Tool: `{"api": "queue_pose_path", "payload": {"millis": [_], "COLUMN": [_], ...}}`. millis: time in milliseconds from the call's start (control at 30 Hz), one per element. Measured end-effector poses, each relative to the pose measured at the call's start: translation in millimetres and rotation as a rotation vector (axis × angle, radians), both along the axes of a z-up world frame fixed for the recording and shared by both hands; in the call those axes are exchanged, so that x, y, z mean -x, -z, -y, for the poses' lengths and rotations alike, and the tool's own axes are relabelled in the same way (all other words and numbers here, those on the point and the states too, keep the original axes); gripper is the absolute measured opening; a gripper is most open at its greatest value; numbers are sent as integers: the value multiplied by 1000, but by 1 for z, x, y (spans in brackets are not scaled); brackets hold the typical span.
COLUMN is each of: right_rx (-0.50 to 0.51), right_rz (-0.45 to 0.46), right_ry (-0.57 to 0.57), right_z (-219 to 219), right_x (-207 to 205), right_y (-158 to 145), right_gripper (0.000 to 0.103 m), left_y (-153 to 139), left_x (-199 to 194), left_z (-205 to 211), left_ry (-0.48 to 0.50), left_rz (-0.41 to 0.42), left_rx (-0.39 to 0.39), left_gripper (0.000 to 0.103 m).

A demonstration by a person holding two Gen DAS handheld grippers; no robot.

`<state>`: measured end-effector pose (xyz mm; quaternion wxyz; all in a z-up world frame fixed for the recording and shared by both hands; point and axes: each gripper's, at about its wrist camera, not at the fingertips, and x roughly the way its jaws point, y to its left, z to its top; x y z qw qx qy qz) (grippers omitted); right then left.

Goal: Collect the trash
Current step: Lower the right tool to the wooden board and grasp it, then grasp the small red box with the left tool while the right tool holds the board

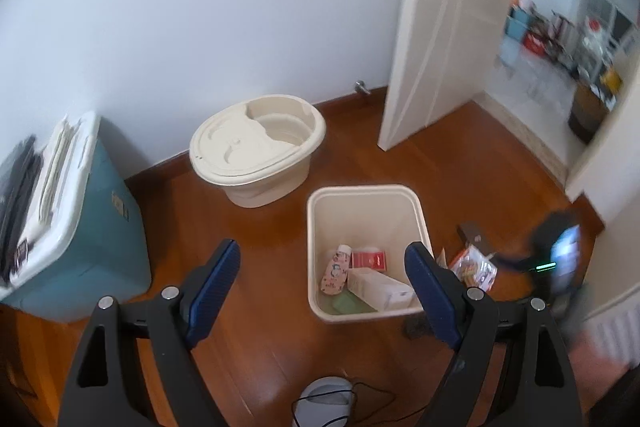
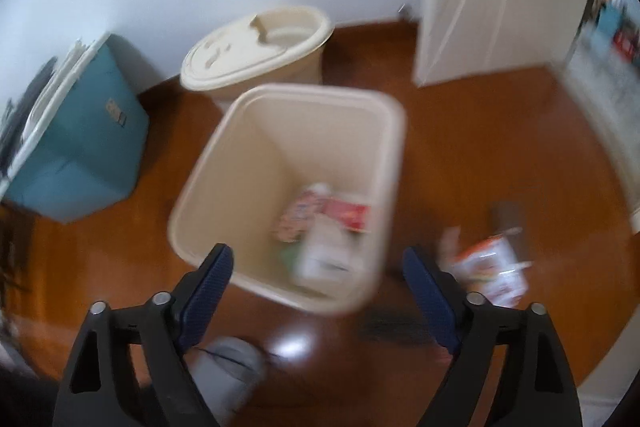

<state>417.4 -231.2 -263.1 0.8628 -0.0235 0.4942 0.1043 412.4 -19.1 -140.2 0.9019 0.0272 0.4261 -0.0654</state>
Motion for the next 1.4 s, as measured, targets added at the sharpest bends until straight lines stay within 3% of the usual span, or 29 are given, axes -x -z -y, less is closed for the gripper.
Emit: {"api": "queue_pose_path", "payload": {"millis": [67,133,333,433,633,767,1000,1167,1267,1400], "right_rx": [75,122,120,86,77,70,40,12,-35,-81], "right_rz": [4,-72,-219,-244,-281,-280,-325,-380,-356,-338], "right_ry": [3,44,161,161,103,75,98,127,152,216], "right_z": [46,94,181,189,173,171,183,188,194,213], "right_x": [16,22,24,21,6,-1,-7,-7,-7,6], "right_y": [8,39,141,183,246,266,293,318,315,305], "right_gripper": [101,101,100,99,98,89,74,53,40,38], "left_y": [5,10,34,64,123,136,130,133,138,154], "left_x": [-1,-2,-1,-4,-14,-13,-13,-12,-15,-14], "left_z": [13,32,104,143,180,178,176,177,177,185], "left_ry": [40,97,280,379,459,454,459,458,456,459], "left_rz": [-19,-23,2,-42,-160,-190,-169,-172,-184,-222], "left_rx": [3,-10,-87,-123,-206,-193,-155,-156,-158,-150], "left_gripper": [84,84,84,84,85,85,85,85,85,85]}}
